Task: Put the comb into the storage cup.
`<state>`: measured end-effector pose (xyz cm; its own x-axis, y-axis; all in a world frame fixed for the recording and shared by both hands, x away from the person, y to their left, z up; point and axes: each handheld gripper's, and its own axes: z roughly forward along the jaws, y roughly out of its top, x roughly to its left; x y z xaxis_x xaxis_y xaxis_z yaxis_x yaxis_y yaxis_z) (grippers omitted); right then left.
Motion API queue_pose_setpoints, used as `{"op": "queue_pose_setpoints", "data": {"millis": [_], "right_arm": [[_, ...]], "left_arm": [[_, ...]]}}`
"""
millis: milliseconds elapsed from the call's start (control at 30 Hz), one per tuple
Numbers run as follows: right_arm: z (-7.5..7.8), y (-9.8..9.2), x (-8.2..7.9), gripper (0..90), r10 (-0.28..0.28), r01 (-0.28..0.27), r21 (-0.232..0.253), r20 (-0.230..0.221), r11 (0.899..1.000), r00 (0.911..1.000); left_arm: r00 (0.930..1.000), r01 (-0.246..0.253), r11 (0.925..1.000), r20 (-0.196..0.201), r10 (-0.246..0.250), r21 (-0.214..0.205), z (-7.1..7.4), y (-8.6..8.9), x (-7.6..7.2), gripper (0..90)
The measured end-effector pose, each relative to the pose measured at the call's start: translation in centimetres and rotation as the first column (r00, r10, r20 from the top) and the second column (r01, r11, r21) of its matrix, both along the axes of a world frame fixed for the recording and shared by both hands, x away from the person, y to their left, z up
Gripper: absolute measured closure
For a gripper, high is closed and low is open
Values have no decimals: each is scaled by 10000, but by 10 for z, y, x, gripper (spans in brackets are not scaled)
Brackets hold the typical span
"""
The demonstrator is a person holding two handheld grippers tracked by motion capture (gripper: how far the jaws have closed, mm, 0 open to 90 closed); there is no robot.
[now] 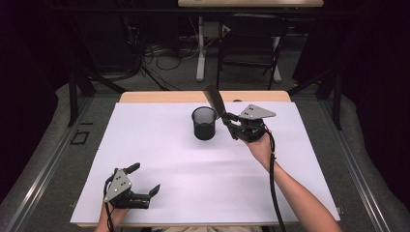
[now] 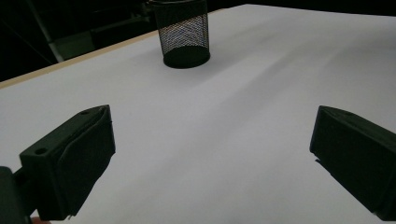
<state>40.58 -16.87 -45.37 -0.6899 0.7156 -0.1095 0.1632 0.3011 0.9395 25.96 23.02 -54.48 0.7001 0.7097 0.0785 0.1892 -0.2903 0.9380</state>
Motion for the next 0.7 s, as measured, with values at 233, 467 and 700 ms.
{"op": "queue_pose_setpoints", "data": {"millis": [233,467,700], "right_arm": [[5,3,3,725,18,-17,60,-24,10000,10000],[9,6,7,725,-7,7,69,-21,10000,10000],[12,8,10,725,-22,22,69,-23,10000,10000]], "left_arm": [[10000,1,10000,2,-1,-16,0,0,0,2],[10000,16,10000,-3,-16,-15,0,0,0,2],[10000,27,10000,-41,-27,-20,-1,-1,1,2]]}}
